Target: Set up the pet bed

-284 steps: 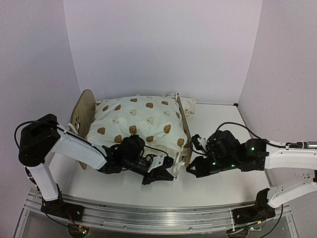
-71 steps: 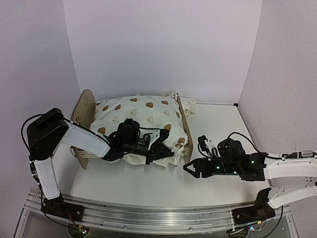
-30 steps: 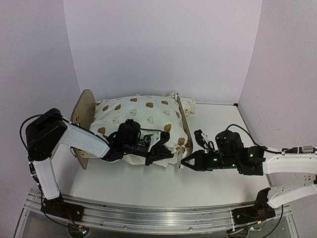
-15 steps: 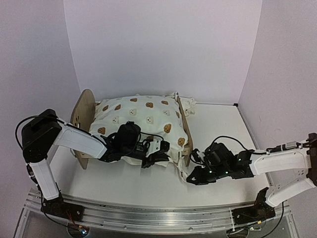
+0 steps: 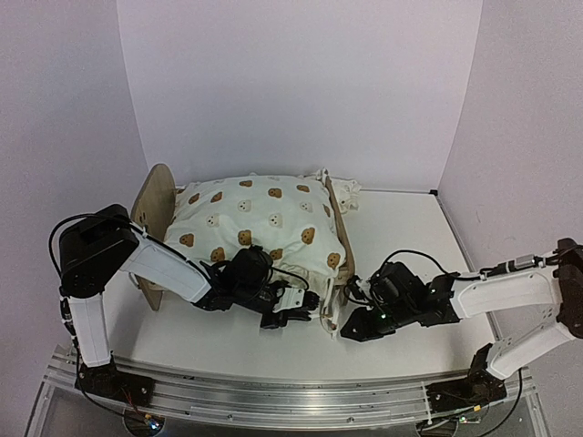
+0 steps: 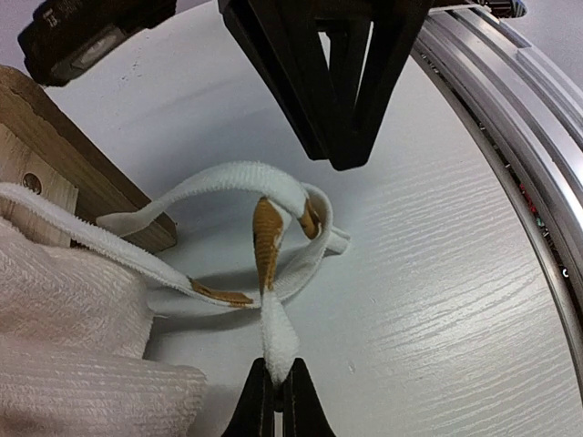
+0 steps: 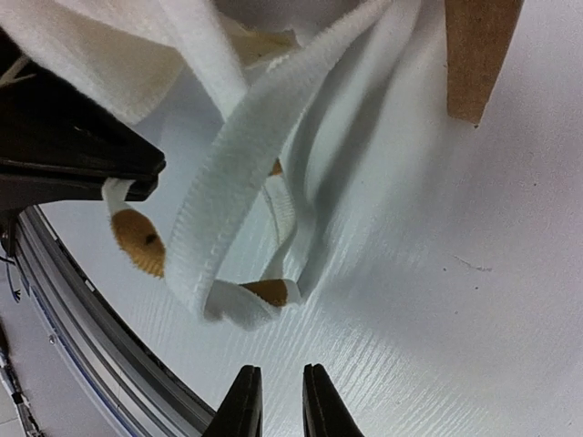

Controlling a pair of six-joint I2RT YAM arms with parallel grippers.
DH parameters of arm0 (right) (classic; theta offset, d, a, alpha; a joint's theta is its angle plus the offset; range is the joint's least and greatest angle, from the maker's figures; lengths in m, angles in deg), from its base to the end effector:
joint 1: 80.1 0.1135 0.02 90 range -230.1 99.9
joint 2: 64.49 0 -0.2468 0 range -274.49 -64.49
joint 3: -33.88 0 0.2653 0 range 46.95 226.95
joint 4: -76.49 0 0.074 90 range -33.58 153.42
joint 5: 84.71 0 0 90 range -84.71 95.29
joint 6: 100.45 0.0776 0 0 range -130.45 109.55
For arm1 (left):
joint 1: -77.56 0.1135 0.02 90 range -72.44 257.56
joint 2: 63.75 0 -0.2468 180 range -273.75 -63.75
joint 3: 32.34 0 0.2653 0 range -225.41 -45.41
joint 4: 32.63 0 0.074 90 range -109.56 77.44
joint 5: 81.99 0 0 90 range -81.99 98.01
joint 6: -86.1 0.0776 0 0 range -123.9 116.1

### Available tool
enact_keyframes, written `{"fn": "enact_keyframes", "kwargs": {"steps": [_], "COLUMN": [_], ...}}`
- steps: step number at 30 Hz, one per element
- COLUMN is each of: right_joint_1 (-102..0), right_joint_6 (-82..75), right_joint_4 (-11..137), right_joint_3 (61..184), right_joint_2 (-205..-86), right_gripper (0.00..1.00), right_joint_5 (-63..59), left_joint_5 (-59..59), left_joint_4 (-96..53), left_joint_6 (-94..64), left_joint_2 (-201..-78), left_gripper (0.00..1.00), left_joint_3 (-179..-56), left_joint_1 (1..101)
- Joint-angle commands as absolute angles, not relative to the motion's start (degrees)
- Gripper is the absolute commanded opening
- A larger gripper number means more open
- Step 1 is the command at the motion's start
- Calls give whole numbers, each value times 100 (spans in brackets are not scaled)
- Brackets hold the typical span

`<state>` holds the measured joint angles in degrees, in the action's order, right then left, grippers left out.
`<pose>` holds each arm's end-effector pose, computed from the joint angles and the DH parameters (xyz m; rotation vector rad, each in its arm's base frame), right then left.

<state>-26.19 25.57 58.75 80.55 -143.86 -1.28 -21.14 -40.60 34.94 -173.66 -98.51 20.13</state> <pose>0.1660 0.2428 0.0963 -0.4616 2.5844 0.7737 0.1893 -0.3665 0.0793 1.8173 1.2388 -0.7397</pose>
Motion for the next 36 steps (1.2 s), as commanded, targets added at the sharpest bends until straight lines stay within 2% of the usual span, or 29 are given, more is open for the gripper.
{"fn": "enact_keyframes", "kwargs": {"steps": [1,6,10,16,28,36], "right_joint_1": [-2666,-2596,-2079,-1957,-1953,-1953], "right_joint_6": [2280,1825,1118,955,1265,1385], "right_joint_4": [5842,5910,6516,7449,8416,8508], "right_joint_3": [7980,8063,7795,7398,7295,7333], "right_joint_2": [-14100,-14235,-14236,-14545,-15268,-15516], "right_gripper": [16,26,32,25,25,12], "right_joint_5": [6,56,474,930,1091,1358], "left_joint_5": [-2072,-2016,-1874,-1929,-1941,-1960], "left_joint_4": [-4002,-3995,-3978,-3986,-4052,-4083], "left_joint_6": [3530,3450,3391,3347,3289,3219], "left_joint_2": [-17367,-17361,-17333,-17320,-17280,-17265], "left_gripper": [0,0,0,0,0,0], "left_joint_3": [-9935,-9944,-9956,-9962,-9915,-9942], "left_joint_1": [2035,2035,2035,2040,2043,2052]}}
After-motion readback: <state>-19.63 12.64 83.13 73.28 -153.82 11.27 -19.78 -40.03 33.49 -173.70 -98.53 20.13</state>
